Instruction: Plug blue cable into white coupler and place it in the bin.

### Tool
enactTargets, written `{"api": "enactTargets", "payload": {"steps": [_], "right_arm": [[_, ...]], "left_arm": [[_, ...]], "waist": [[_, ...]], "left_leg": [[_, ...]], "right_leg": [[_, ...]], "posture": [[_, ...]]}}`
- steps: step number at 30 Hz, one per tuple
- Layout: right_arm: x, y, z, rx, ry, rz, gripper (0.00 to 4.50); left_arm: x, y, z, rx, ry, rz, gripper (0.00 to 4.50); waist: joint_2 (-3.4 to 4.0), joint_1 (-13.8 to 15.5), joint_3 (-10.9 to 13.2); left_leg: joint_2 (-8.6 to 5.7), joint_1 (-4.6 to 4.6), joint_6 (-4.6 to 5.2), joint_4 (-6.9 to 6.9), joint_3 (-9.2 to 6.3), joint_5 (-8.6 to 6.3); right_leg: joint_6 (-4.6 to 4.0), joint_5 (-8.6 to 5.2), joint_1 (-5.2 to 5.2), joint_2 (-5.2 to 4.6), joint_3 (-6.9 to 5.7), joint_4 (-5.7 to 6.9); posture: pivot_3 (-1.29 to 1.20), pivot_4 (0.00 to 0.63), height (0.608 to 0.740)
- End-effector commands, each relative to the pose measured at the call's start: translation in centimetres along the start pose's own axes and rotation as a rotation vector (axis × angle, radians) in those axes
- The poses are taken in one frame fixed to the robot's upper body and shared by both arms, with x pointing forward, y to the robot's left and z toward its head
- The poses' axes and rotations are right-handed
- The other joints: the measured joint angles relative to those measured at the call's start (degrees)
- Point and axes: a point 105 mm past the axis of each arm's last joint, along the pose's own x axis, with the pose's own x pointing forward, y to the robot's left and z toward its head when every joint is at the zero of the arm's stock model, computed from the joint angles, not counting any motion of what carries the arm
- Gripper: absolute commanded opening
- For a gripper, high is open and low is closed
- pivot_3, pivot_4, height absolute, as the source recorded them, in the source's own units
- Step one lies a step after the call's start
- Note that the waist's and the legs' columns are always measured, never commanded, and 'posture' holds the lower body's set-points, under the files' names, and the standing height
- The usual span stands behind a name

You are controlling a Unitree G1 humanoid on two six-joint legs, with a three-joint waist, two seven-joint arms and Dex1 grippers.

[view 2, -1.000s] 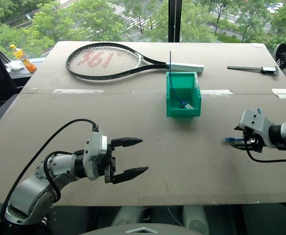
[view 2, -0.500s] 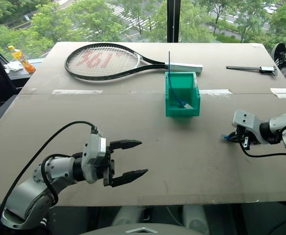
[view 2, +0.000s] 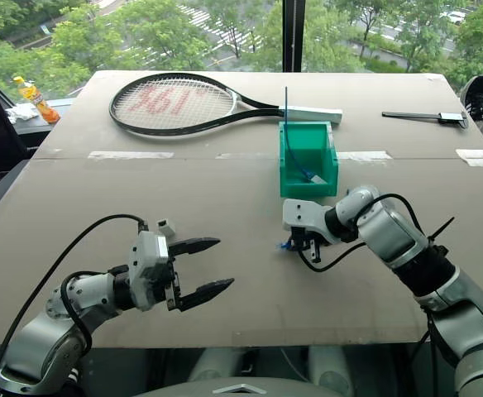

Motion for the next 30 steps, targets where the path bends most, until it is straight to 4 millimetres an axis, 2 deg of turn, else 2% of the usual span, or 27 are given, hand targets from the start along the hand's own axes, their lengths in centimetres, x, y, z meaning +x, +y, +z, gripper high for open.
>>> {"api": "enactTargets", "payload": {"steps": [1, 4, 6, 9, 13, 17, 19, 21, 28, 29, 30], "right_arm": [[0.7, 0.0, -1.7, 0.025, 0.035, 0.001, 2.14], [-0.7, -0.5, -0.2, 0.023, -0.069, -0.066, 3.55], [-2.6, -0.4, 1.0, -0.004, -0.157, -0.124, 4.44], [-5.2, 1.3, 2.2, 0.019, -0.29, -0.14, 4.44], [-7.8, 3.4, 1.2, 0.069, -0.361, -0.238, 4.44], [-10.3, 6.7, -2.9, 0.208, -0.436, -0.443, 4.44], [-11.0, 8.1, -4.4, 0.233, -0.417, -0.53, 4.44], [-11.3, 9.4, -5.5, 0.242, -0.384, -0.583, 4.44], [-11.7, 11.8, -7.2, 0.305, -0.328, -0.672, 4.44], [-11.7, 11.8, -7.2, 0.308, -0.326, -0.681, 4.5], [-11.7, 11.9, -7.2, 0.31, -0.325, -0.687, 4.5]], "left_arm": [[0.0, 0.4, -0.1, 0.058, 0.03, 0.003, 4.5], [0.6, 1.0, -0.3, 0.099, 0.047, -0.015, 4.5], [1.3, 1.6, -0.7, 0.092, 0.072, -0.025, 4.5], [2.3, 2.2, -1.1, 0.105, 0.104, -0.059, 4.5], [3.8, 3.0, -0.9, 0.131, 0.096, -0.13, 4.5], [6.6, 3.8, -0.3, 0.188, 0.097, -0.235, 4.5], [7.6, 4.0, 0.0, 0.211, 0.102, -0.263, 4.5], [8.5, 4.1, 0.0, 0.222, 0.116, -0.281, 4.5], [11.1, 4.1, -0.5, 0.251, 0.167, -0.319, 4.5], [11.4, 4.0, -0.7, 0.254, 0.173, -0.324, 4.1], [11.7, 4.0, -0.9, 0.259, 0.179, -0.331, 3.98]], "waist": [[-0.02, 0.0, 0.0], [0.01, 0.4, 0.0], [0.06, 0.5, 0.0], [0.13, 0.3, 0.1], [0.12, 0.3, 0.1], [0.08, 1.7, 0.0], [0.19, 0.3, 0.1], [0.02, 0.5, 0.0], [0.06, 0.2, 0.0], [0.06, 0.2, 0.0], [0.06, 0.1, 0.0]], "left_leg": [[0.01, 0.11, 0.0, -0.02, 0.0, 0.0], [0.01, 0.17, 0.0, -0.03, -0.05, 0.0], [0.01, 0.14, 0.0, -0.03, -0.08, 0.0], [-0.03, -0.05, 0.0, -0.03, -0.13, 0.0], [-0.02, -0.1, 0.01, -0.03, -0.12, -0.02], [-0.07, -0.32, 0.02, 0.03, -0.41, -0.03], [-0.1, -0.32, 0.03, 0.06, -0.17, -0.02], [-0.09, -0.23, 0.08, 0.08, -0.05, -0.03], [0.03, 0.18, 0.08, 0.04, 0.16, -0.03], [0.03, 0.17, 0.08, 0.05, 0.13, -0.03], [0.03, 0.17, 0.08, 0.05, 0.14, -0.03]], "right_leg": [[-0.01, -0.01, 0.1, 0.0, 0.0, 0.0], [-0.01, -0.01, 0.17, 0.0, -0.05, 0.02], [-0.01, -0.01, 0.16, 0.01, -0.07, 0.02], [0.17, 0.09, 0.04, -0.01, -0.08, 0.0], [0.24, 0.13, 0.01, -0.01, -0.11, -0.04], [0.29, 0.09, 0.03, 0.0, -0.31, -0.06], [0.31, 0.11, -0.09, 0.01, -0.14, 0.0], [0.39, 0.11, -0.05, 0.01, -0.01, 0.0], [0.44, -0.11, 0.2, 0.1, 0.16, 0.04], [0.44, -0.11, 0.2, 0.11, 0.14, 0.05], [0.44, -0.11, 0.19, 0.12, 0.15, 0.05]], "posture": [[0.0, 0.15, 0.74], [0.0, 0.15, 0.74], [0.0, 0.15, 0.74], [0.0, 0.15, 0.74], [0.0, 0.15, 0.74], [0.0, 0.15, 0.74], [0.0, 0.15, 0.74], [0.0, 0.15, 0.74], [0.0, 0.15, 0.74], [0.0, 0.15, 0.74], [0.0, 0.15, 0.74]]}}
